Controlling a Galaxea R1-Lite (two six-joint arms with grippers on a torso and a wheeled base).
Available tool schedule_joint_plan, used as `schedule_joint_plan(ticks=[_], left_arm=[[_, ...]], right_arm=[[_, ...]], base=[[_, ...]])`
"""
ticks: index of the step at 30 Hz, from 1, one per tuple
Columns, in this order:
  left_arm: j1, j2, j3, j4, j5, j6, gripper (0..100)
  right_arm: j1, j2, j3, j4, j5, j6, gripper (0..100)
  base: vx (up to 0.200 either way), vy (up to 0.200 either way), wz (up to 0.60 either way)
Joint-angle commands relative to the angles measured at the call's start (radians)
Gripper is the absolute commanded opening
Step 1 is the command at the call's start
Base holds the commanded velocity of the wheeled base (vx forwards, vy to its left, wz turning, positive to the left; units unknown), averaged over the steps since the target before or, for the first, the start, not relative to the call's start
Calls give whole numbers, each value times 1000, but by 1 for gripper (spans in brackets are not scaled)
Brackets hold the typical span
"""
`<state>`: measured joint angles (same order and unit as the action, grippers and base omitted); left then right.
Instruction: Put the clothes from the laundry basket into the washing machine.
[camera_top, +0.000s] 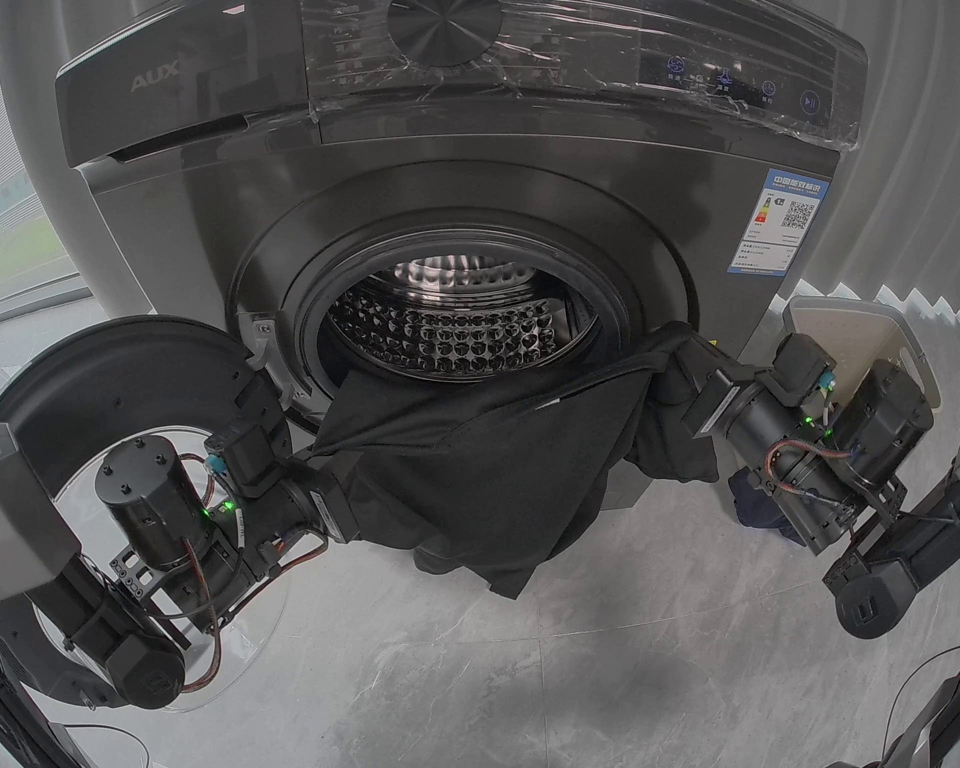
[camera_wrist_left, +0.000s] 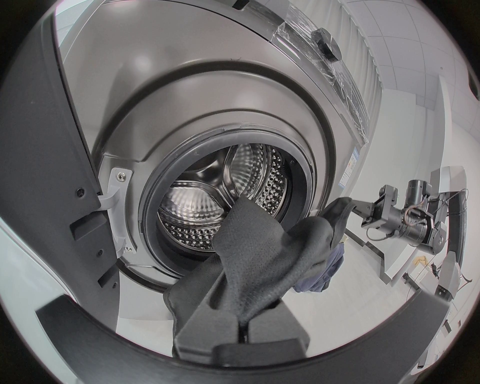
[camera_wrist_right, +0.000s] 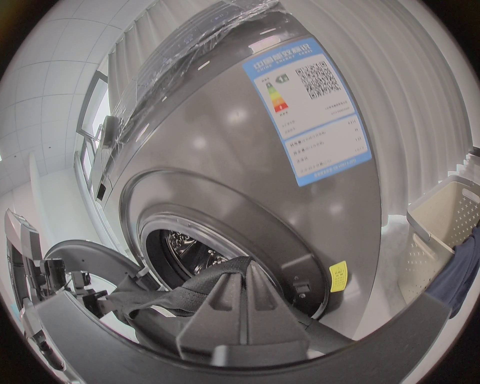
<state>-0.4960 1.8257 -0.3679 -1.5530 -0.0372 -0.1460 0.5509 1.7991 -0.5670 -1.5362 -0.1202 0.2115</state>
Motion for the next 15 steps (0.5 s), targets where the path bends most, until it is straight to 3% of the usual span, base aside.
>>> schedule_joint_plan(ticks=[1, 15], left_arm=[[-1, -10, 17, -4, 0, 5, 0], [-10, -80, -39, -4, 0, -3, 0]], right_arm=[[1, -29, -27, 1, -6, 0, 0], [-12, -86, -16, 16, -15, -9, 0]], base=[[0, 0, 0], [0, 0, 0]])
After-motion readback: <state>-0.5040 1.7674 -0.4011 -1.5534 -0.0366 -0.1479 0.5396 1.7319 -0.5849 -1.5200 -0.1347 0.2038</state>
